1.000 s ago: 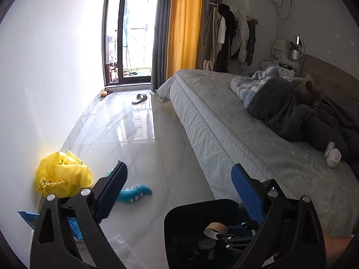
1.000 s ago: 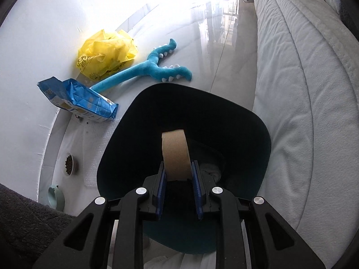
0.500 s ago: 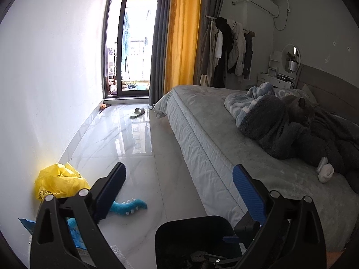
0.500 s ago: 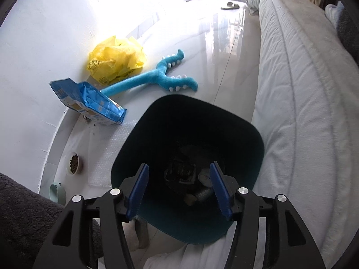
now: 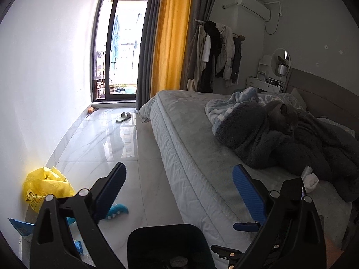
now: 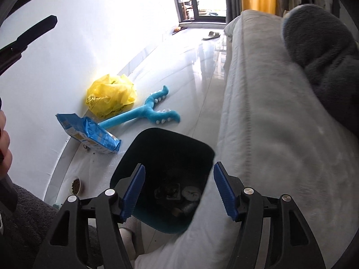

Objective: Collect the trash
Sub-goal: 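Move both tools over the bed toward the white sock and bubble wrap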

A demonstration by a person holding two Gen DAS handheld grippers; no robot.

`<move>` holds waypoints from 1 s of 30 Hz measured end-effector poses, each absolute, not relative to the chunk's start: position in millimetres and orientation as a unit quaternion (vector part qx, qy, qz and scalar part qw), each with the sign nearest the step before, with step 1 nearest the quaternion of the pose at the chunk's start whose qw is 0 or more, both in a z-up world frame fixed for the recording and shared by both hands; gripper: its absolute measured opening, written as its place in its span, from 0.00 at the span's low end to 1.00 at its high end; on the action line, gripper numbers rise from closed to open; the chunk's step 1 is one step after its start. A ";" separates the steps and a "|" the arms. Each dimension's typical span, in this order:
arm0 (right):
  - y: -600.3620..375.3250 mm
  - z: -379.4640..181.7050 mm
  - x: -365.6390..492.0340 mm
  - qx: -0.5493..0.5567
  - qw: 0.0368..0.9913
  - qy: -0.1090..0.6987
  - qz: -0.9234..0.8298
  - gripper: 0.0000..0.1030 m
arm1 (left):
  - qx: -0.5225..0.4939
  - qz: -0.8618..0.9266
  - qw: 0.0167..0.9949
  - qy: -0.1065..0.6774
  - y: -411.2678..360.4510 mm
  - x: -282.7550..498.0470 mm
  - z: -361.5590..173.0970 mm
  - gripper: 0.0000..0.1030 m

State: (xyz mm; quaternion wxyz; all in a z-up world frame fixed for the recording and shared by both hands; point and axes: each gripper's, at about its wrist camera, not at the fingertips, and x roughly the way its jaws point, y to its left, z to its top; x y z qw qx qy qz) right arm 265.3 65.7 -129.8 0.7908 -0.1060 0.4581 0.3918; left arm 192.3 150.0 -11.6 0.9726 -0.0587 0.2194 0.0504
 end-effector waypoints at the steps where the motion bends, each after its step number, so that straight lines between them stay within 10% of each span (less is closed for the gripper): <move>1: 59.3 -127.9 267.4 -0.104 0.794 0.457 0.388 0.63 | -0.055 0.047 0.973 0.219 144.6 193.6 -11.4 0.94; 30: -102.6 -98.0 323.5 -0.094 0.879 0.409 0.228 0.68 | -0.031 -0.034 0.962 0.270 51.4 269.1 -44.1 0.94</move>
